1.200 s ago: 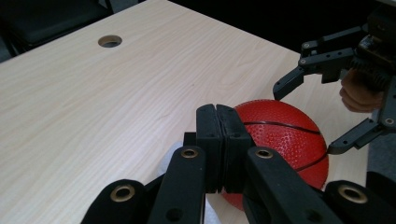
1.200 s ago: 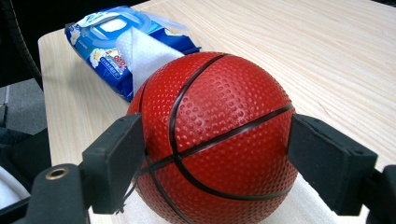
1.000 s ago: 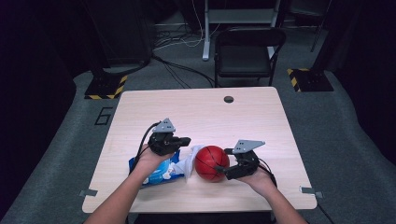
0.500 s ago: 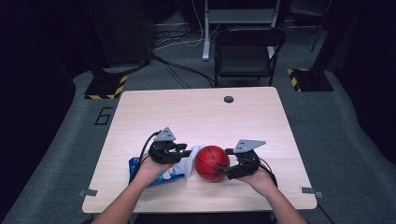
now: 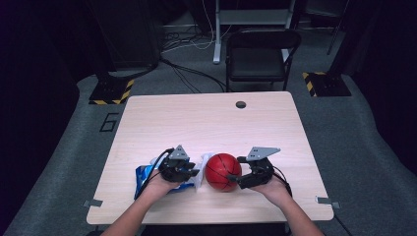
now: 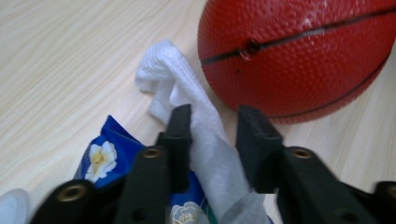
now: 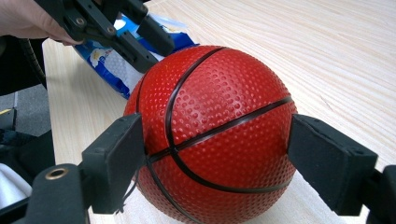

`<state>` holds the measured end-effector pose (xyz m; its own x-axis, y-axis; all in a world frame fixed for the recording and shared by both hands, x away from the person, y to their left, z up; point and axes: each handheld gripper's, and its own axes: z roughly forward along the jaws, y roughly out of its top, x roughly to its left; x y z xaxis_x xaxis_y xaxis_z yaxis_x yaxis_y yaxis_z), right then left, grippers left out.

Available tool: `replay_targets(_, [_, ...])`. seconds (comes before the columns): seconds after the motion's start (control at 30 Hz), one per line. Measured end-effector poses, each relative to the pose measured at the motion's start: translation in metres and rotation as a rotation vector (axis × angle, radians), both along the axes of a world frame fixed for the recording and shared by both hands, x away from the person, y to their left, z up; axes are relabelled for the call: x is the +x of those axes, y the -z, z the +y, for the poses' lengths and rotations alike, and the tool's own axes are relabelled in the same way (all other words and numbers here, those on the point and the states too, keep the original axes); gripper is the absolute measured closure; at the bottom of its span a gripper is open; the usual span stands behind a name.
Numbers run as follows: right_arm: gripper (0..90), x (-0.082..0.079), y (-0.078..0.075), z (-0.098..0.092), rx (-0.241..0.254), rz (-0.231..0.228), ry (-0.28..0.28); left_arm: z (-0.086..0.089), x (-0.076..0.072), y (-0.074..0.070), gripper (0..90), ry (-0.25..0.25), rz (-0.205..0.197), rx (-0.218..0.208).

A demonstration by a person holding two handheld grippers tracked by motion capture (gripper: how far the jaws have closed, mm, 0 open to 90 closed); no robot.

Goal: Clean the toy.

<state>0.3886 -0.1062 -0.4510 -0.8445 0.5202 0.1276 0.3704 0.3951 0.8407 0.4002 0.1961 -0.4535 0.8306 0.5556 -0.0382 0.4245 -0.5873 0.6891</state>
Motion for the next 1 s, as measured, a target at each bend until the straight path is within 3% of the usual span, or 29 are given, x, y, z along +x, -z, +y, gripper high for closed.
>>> replay_targets(0.13, [18.7,0.0,0.0,0.0,-0.006,-0.006,-0.002,0.0,0.0,0.0,88.1,-0.004,-0.014,0.042])
replay_targets(0.2, [18.7,0.0,0.0,0.0,-0.004,-0.004,-0.002,0.003,0.001,-0.002,89.3,-0.013,-0.018,0.032])
replay_targets(0.4, [18.8,0.0,0.0,0.0,-0.001,-0.001,0.001,0.026,0.003,-0.027,89.7,-0.073,-0.085,-0.097])
replay_targets(0.53, [18.8,0.0,0.0,0.0,-0.002,0.001,0.002,0.057,0.009,-0.049,89.7,-0.142,-0.129,-0.144])
replay_targets(0.7, [18.8,0.0,0.0,0.0,0.0,0.001,0.002,0.095,0.011,-0.061,89.7,-0.233,-0.167,-0.178])
replay_targets(0.8, [18.9,0.0,0.0,0.0,-0.005,-0.001,-0.001,0.12,0.01,-0.063,89.7,-0.299,-0.185,-0.186])
replay_targets(1.0, [18.9,0.0,0.0,0.0,-0.003,0.001,0.001,0.169,0.004,-0.056,89.7,-0.428,-0.171,-0.201])
